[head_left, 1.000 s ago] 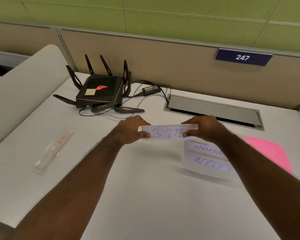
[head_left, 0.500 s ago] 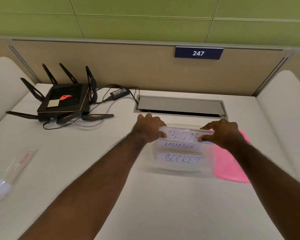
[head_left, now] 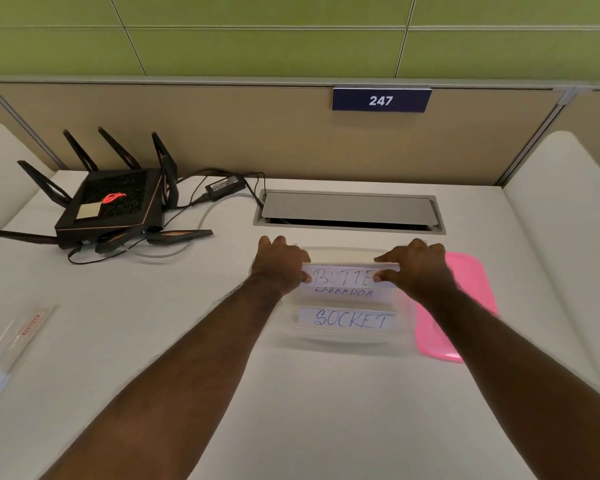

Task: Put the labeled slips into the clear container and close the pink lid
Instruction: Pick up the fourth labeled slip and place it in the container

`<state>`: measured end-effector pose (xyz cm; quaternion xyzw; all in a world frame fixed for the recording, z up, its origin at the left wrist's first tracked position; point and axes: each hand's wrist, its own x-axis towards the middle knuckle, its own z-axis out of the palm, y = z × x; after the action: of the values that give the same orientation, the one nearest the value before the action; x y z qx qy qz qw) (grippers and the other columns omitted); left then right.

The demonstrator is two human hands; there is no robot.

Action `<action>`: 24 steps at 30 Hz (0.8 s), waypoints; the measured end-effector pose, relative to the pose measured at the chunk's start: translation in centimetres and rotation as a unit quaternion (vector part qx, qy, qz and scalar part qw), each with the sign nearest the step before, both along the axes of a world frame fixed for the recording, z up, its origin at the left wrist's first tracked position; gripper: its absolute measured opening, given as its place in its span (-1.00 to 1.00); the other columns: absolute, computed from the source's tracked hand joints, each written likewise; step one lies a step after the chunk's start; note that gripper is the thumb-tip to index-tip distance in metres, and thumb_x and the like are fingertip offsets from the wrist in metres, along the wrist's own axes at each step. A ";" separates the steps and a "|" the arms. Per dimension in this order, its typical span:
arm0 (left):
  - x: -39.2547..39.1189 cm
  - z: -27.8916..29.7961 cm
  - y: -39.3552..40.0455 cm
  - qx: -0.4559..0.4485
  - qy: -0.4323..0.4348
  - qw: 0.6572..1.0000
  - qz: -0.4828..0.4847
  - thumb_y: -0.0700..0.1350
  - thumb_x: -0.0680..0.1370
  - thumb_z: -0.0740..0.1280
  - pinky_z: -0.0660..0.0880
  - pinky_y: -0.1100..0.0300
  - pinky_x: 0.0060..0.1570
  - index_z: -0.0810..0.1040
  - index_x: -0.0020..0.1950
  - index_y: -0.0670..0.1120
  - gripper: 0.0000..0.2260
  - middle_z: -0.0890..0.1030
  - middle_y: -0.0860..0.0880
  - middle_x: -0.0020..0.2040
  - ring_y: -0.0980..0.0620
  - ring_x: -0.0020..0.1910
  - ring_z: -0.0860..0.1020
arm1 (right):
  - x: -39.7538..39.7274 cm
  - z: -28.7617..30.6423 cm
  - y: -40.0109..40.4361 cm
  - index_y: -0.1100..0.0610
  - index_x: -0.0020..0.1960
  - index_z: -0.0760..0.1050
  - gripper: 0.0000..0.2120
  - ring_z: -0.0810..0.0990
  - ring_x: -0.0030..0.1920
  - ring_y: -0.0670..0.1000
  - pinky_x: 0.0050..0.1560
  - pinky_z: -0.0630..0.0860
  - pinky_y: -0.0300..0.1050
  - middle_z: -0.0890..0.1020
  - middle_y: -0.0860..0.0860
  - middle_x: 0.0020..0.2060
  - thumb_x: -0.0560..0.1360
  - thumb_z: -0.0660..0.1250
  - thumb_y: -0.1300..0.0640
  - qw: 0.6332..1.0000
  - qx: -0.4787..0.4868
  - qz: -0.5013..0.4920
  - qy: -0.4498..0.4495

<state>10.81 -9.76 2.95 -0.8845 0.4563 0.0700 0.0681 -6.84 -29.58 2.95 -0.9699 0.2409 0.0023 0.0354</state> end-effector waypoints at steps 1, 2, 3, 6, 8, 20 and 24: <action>-0.1 -0.1 -0.1 0.009 -0.010 1.000 -0.004 0.22 0.51 0.28 0.21 -0.01 0.18 0.53 0.29 0.10 -0.60 0.61 0.07 0.19 -0.02 0.20 0.41 | 0.1 -0.2 0.0 -0.13 0.22 0.57 -0.57 0.48 0.13 0.05 0.05 0.27 0.01 0.65 -0.07 0.14 0.43 0.32 -0.29 1.000 -0.009 0.003 0.009; -0.3 -0.2 -0.3 0.019 -0.022 1.000 -0.009 0.22 0.52 0.28 0.20 -0.02 0.19 0.54 0.29 0.10 -0.60 0.60 0.07 0.20 -0.03 0.21 0.41 | 0.1 -0.4 0.1 -0.14 0.23 0.56 -0.58 0.47 0.14 0.05 0.05 0.27 0.01 0.64 -0.07 0.15 0.44 0.32 -0.28 0.999 -0.022 0.008 0.024; -0.6 -0.4 -0.5 0.030 -0.034 0.999 -0.016 0.22 0.52 0.27 0.20 -0.03 0.21 0.54 0.28 0.08 -0.60 0.60 0.05 0.20 -0.04 0.22 0.41 | 0.2 -0.6 0.1 -0.15 0.23 0.56 -0.58 0.47 0.14 0.05 0.05 0.26 0.01 0.64 -0.08 0.16 0.44 0.31 -0.28 0.998 -0.039 0.014 0.041; -1.4 -0.9 -1.1 0.066 -0.079 0.994 -0.038 0.17 0.52 0.29 0.20 -0.08 0.27 0.57 0.25 0.02 -0.62 0.55 -0.02 0.22 -0.09 0.24 0.40 | 0.5 -1.4 0.3 -0.13 0.19 0.59 -0.62 0.45 0.13 0.05 0.04 0.24 0.02 0.65 -0.11 0.14 0.45 0.32 -0.25 0.994 -0.075 0.034 0.065; -1.9 -1.3 -1.5 0.083 -0.109 0.989 -0.060 0.07 0.53 0.30 0.20 -0.07 0.28 0.60 0.19 -0.03 -0.69 0.55 -0.06 0.20 -0.13 0.23 0.41 | 0.7 -1.9 0.6 -0.08 0.15 0.62 -0.66 0.46 0.12 0.06 0.05 0.22 0.03 0.68 -0.09 0.08 0.45 0.34 -0.20 0.992 -0.089 0.048 0.074; -2.6 -1.8 -3.0 0.106 -0.124 0.984 -0.075 -0.10 0.52 0.31 0.20 -0.07 0.31 0.62 0.09 -0.09 -0.81 0.62 -0.07 0.11 -0.13 0.20 0.44 | 1.4 -2.3 1.5 0.02 0.16 0.58 -0.58 0.46 0.18 0.10 0.18 0.25 0.11 0.66 -0.03 0.07 0.48 0.28 -0.24 0.979 -0.148 0.063 0.128; -2.3 -1.6 -2.2 0.003 -0.115 0.991 -0.072 -0.02 0.52 0.28 0.24 -0.07 0.19 0.58 0.16 -0.09 -0.73 0.57 -0.08 0.13 -0.13 0.16 0.44 | 1.7 -1.7 1.6 -0.03 0.18 0.58 -0.55 0.51 0.15 0.09 0.15 0.24 0.10 0.66 -0.03 0.08 0.47 0.25 -0.29 0.990 -0.119 0.030 0.065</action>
<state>8.50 -11.98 1.32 -0.8511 0.5078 -0.0360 0.1278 -5.18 -27.95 1.21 -0.9717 0.2125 0.0374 -0.0958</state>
